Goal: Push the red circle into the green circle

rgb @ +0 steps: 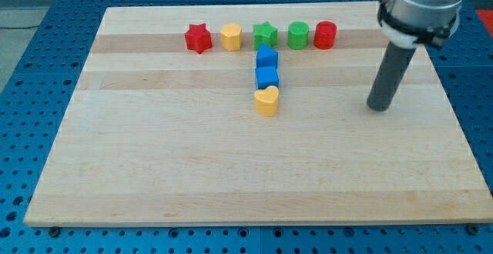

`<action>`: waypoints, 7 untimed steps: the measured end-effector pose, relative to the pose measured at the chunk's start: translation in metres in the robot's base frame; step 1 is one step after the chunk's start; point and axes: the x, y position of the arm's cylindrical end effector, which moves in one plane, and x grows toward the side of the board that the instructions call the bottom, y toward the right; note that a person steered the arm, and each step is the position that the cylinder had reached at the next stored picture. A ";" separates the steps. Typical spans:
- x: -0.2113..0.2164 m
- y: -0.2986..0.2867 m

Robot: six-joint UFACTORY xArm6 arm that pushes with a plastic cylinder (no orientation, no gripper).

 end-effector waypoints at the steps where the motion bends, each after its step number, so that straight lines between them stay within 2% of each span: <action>1: -0.052 0.014; 3: -0.158 0.019; 4: -0.180 0.018; 6: -0.143 -0.011; 7: -0.142 -0.044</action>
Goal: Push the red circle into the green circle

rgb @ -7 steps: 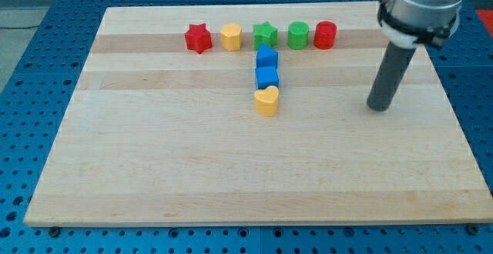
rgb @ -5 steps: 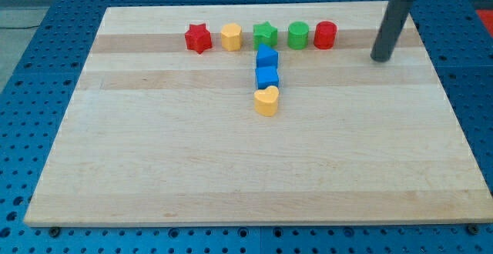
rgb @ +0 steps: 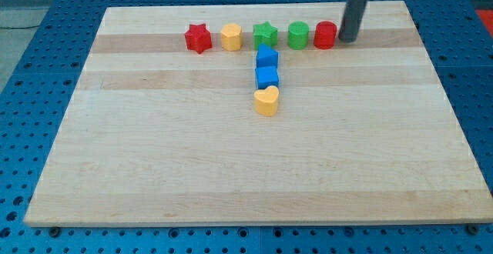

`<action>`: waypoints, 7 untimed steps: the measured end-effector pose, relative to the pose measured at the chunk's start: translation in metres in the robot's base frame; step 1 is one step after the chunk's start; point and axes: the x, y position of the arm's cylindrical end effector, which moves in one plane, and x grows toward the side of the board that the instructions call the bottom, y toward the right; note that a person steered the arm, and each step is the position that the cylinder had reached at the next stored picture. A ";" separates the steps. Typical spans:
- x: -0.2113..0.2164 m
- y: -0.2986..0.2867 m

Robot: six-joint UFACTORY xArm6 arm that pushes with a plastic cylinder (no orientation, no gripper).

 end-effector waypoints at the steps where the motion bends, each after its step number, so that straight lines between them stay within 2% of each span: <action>1: 0.000 -0.029; 2: 0.000 -0.056; 3: -0.007 -0.052; 4: -0.062 -0.030; 5: -0.077 -0.066; 7: -0.065 -0.160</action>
